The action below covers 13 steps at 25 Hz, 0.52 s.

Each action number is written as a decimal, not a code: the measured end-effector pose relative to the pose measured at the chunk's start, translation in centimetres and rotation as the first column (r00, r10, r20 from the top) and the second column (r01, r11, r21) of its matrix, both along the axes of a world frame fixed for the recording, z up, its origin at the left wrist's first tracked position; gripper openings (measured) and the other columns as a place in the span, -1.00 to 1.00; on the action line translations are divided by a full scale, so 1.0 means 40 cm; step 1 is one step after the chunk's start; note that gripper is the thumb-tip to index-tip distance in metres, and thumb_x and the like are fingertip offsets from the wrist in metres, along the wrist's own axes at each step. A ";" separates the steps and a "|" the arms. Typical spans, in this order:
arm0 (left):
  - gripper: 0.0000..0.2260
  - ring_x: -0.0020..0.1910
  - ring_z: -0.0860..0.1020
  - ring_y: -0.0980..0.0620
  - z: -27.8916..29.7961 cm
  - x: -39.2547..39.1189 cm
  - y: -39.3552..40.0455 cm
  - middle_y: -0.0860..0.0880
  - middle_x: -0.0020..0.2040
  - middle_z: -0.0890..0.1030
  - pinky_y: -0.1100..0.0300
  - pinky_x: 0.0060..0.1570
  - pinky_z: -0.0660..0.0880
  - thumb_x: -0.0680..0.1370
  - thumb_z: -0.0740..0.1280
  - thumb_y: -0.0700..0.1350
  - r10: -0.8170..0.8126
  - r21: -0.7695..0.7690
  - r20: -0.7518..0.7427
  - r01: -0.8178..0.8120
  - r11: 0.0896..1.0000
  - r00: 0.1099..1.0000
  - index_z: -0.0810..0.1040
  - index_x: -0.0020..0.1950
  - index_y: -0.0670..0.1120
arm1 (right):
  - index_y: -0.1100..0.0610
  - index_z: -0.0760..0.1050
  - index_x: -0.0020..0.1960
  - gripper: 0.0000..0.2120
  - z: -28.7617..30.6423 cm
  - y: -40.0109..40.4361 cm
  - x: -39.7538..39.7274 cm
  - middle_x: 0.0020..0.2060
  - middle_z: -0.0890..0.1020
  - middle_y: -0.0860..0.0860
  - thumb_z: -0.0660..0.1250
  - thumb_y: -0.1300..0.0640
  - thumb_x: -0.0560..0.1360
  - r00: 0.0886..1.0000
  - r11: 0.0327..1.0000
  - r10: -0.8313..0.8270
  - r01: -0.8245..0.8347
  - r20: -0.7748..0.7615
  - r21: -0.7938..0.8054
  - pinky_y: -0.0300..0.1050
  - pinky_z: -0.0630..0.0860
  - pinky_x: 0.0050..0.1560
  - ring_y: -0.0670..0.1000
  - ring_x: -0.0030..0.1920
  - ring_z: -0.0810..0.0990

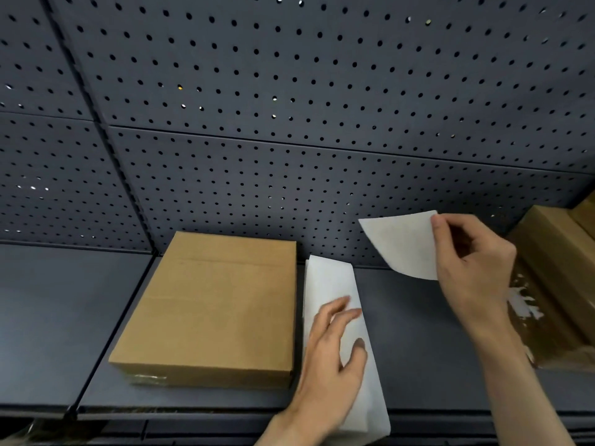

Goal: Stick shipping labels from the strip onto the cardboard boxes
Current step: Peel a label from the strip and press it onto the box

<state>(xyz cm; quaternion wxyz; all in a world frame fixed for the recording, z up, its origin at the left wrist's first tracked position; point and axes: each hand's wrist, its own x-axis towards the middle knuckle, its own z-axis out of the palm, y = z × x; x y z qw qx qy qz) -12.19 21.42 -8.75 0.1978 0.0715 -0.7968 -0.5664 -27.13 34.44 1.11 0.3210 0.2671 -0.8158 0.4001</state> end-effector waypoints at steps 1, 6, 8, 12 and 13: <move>-0.71 0.32 0.47 0.23 0.025 -0.004 -0.017 0.25 0.29 0.50 0.27 0.27 0.44 0.56 0.27 -0.15 -0.009 0.065 -0.021 0.010 0.998 1.000 0.56 0.26 0.05 | 0.28 0.64 0.05 -0.87 0.001 -0.020 0.017 -0.15 0.63 0.01 0.35 0.23 0.62 0.998 0.998 0.050 -0.048 -0.049 0.034 -0.30 0.54 -0.17 -0.10 -0.19 0.57; -0.82 -0.12 0.70 -0.01 0.121 -0.043 -0.168 -0.15 -0.03 0.71 0.21 -0.21 0.59 0.64 0.24 -0.19 0.043 0.504 0.044 -0.059 0.862 0.998 0.62 0.03 -0.22 | 0.32 0.64 -0.06 -0.84 -0.019 -0.143 0.131 -0.19 0.68 0.12 0.34 0.27 0.63 0.892 0.934 0.311 -0.223 -0.329 0.280 -0.04 0.60 -0.26 0.07 -0.25 0.64; -0.73 -0.22 0.69 0.00 0.139 -0.035 -0.241 -0.17 -0.13 0.71 0.20 -0.25 0.59 0.67 0.18 -0.16 0.032 0.595 0.080 -0.074 0.801 0.996 0.62 0.00 -0.27 | 0.31 0.66 -0.06 -0.83 -0.034 -0.186 0.175 -0.16 0.71 0.16 0.34 0.27 0.63 0.816 0.882 0.411 -0.244 -0.406 0.403 0.02 0.64 -0.28 0.12 -0.20 0.70; -0.75 -0.21 0.63 -0.01 0.139 -0.005 -0.335 -0.19 -0.14 0.70 0.24 -0.31 0.56 0.62 0.27 -0.15 0.040 0.615 0.112 -0.101 0.782 0.993 0.63 0.00 -0.32 | 0.24 0.67 -0.06 -0.84 -0.076 -0.258 0.232 -0.14 0.71 0.13 0.35 0.24 0.64 0.731 0.795 0.507 -0.191 -0.457 0.576 -0.04 0.62 -0.34 0.10 -0.08 0.72; -0.80 -0.21 0.61 -0.02 0.134 0.003 -0.348 -0.18 -0.16 0.69 0.25 -0.31 0.54 0.61 0.28 -0.19 0.048 0.593 0.119 -0.110 0.798 0.992 0.62 -0.05 -0.29 | 0.22 0.67 -0.06 -0.82 -0.086 -0.273 0.244 -0.14 0.71 0.11 0.33 0.22 0.65 0.728 0.777 0.522 -0.189 -0.446 0.601 -0.04 0.62 -0.34 0.09 -0.05 0.72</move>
